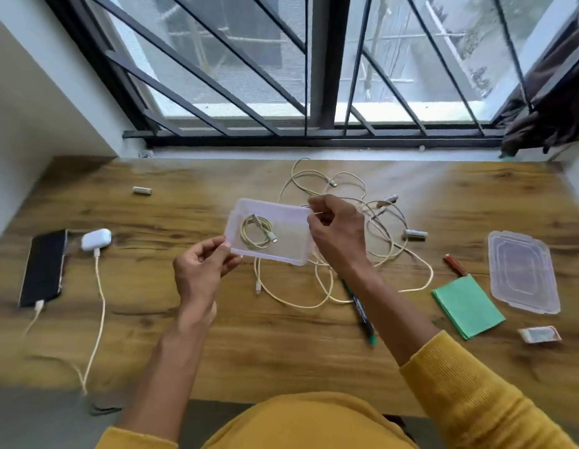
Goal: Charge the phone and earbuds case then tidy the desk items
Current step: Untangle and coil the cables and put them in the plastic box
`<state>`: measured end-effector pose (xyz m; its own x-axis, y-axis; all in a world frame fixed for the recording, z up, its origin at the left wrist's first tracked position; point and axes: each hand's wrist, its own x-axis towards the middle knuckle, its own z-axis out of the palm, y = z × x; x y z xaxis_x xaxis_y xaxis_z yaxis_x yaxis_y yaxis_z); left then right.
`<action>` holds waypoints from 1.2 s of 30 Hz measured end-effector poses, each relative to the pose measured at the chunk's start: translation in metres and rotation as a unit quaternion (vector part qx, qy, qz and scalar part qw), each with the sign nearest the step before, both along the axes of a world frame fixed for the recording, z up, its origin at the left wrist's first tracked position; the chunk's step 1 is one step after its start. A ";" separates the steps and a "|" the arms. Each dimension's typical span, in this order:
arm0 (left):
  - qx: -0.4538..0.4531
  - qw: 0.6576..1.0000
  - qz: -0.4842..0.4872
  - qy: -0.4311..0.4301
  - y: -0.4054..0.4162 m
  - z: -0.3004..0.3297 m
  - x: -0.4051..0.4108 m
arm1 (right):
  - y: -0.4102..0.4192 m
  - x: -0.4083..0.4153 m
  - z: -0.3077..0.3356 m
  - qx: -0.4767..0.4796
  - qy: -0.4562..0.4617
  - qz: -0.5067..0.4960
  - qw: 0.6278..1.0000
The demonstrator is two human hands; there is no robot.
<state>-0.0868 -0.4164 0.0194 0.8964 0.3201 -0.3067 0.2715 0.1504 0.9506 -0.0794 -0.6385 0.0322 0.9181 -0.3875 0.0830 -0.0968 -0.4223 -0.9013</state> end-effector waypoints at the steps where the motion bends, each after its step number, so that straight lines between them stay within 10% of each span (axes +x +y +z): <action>1: -0.003 1.000 0.010 0.001 0.012 -0.001 0.003 | 0.012 0.004 -0.001 0.000 -0.002 0.007 1.000; 27: 0.003 0.996 0.073 0.054 0.114 -0.052 0.033 | 0.123 0.082 -0.035 0.044 0.148 0.209 0.966; 36: 0.201 0.975 0.093 -0.001 0.098 -0.038 0.014 | 0.125 0.044 -0.047 -0.231 0.159 0.128 0.951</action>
